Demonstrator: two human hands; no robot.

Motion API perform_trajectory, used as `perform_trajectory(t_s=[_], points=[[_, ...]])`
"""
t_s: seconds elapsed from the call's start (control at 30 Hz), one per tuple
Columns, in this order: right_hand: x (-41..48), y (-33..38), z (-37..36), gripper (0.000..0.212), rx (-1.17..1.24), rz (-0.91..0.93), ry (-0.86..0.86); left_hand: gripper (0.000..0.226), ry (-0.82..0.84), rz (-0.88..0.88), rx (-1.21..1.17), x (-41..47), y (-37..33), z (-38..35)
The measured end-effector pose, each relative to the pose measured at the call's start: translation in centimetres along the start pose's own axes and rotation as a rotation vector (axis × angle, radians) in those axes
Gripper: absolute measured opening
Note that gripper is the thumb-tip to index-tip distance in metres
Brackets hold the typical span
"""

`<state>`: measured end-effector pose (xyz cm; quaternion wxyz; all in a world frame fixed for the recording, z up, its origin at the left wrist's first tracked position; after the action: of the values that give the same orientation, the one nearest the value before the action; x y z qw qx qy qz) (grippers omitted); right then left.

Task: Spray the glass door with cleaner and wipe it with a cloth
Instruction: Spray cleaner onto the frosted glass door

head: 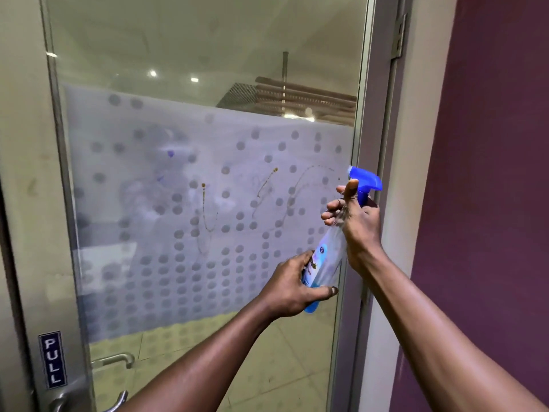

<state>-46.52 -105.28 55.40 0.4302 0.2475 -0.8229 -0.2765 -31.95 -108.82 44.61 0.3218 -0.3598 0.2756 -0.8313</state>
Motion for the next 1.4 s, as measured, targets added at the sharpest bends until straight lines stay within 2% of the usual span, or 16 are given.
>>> perform_trajectory(t_s=[0.17,0.27,0.33,0.43,0.6,0.73,0.83,1.0,1.2,1.3,1.4], points=[[2.6,1.7,3.0,0.035,-0.026,0.025,-0.051,0.045,0.045,-0.028,0.086,2.6,-3.0,-1.8],[3.3,2.2,3.9,0.037,-0.039,0.024,-0.007,0.047,0.05,-0.034,0.137,3.2,-4.1,-2.8],[3.1,2.3,4.3,0.047,-0.033,0.022,0.031,0.05,0.052,-0.009,0.146,3.1,-4.2,-3.5],[1.7,2.0,4.9,0.059,-0.046,0.018,0.082,0.058,0.054,0.035,0.151,1.9,-3.5,-4.5],[-3.0,0.1,4.9,0.051,-0.009,-0.028,0.186,0.08,-0.039,0.117,0.175,-2.3,-0.9,-5.6],[-8.1,-2.5,3.5,0.038,0.012,-0.121,0.298,0.087,-0.167,0.228,0.175,-8.0,2.4,-5.5],[-11.9,-5.2,2.1,0.036,-0.015,-0.212,0.414,0.091,-0.247,0.331,0.192,-12.8,4.7,-5.0],[-19.4,-9.7,-0.8,0.05,-0.073,-0.402,0.655,0.103,-0.415,0.534,0.232,-22.7,7.8,-3.5],[-30.3,-12.3,-4.6,0.067,-0.211,-0.482,0.924,0.11,-0.641,0.76,0.316,-35.7,8.8,-1.7],[-36.5,-12.4,-6.7,0.058,-0.227,-0.54,1.069,0.118,-0.705,0.87,0.367,-42.6,8.2,-0.8],[-43.1,-11.6,-9.0,0.039,-0.216,-0.586,1.238,0.114,-0.792,0.975,0.398,-50.1,6.8,-0.1]])
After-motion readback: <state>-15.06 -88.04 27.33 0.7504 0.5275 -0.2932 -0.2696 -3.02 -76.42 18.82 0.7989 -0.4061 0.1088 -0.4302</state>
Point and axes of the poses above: each hand's wrist, its own x-axis towards the middle knuckle, its own z-axis out of the back of the hand, y = z × x, the point moved 3 cm from there along x, towards the middle knuckle, and after that the axes turned 9 degrees about x, right-handed, at the moved point
